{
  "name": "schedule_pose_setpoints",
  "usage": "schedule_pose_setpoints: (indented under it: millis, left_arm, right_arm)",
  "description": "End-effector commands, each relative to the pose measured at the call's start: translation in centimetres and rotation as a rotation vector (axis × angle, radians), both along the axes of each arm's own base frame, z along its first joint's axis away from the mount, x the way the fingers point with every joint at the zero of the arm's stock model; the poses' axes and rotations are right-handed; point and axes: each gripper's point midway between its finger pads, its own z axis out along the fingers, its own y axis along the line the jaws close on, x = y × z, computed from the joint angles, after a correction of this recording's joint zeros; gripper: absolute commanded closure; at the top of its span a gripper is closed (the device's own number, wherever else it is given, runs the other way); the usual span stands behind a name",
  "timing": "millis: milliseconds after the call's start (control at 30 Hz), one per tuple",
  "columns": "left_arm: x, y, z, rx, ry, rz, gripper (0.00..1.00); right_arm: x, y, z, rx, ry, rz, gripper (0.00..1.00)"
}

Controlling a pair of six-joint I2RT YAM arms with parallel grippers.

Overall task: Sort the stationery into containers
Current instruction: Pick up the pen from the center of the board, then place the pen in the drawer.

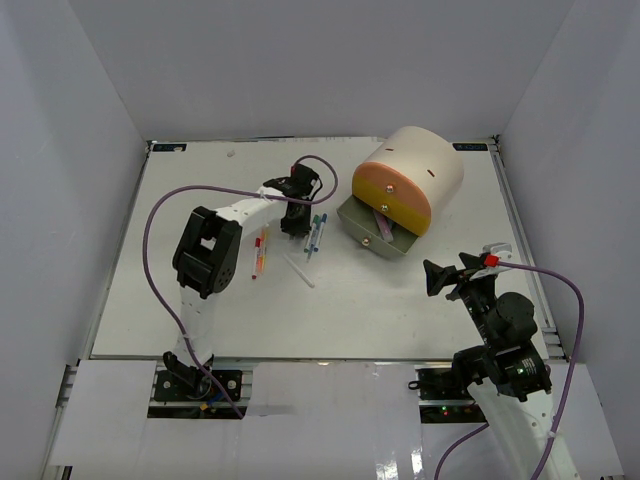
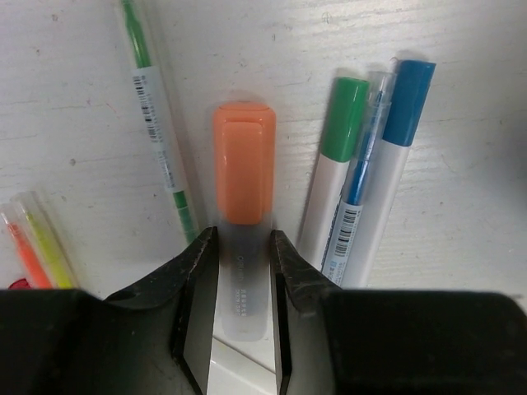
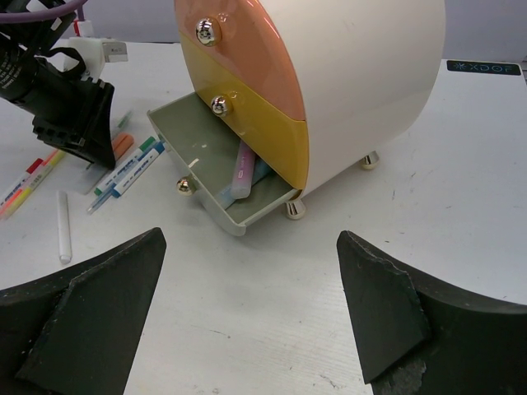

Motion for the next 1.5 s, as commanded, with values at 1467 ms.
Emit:
schedule_pose_setpoints:
  millis: [1467]
  left_arm:
    - [-1.3,-17.5,14.4,-1.017,-0.206,0.561,0.53]
  right_arm:
    - [-0.2,-0.3,2.1,0.044,-0.081,-0.014,0.09]
